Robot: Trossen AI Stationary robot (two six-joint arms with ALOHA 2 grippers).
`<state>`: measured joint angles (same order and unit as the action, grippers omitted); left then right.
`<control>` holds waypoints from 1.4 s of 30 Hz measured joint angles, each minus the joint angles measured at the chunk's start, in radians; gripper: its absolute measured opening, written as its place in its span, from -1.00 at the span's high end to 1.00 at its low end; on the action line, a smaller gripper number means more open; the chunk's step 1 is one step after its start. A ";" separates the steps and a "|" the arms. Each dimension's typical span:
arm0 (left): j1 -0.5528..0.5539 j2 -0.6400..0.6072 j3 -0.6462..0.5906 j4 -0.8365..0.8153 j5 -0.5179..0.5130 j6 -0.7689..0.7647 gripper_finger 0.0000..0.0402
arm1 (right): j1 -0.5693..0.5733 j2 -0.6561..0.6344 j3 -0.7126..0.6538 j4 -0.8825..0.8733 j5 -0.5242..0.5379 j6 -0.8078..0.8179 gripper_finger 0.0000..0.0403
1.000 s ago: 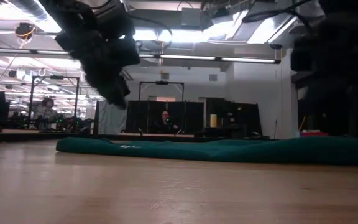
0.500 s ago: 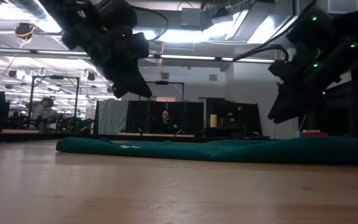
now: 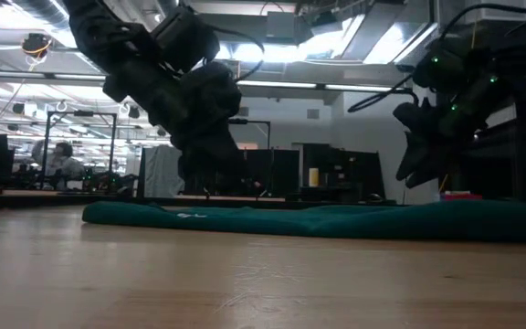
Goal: Fold microfiber towels
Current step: Fold the green towel
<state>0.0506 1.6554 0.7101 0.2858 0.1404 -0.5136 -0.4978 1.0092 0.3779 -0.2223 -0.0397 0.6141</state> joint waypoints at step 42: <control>-0.010 0.006 0.000 -0.022 -0.046 -0.090 0.99 | -0.023 0.418 0.308 -0.118 -0.240 -0.400 0.89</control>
<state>0.0406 1.6609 0.7099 0.2638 0.0948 -0.6032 -0.5210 1.4273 0.6857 -0.3407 -0.2798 0.2139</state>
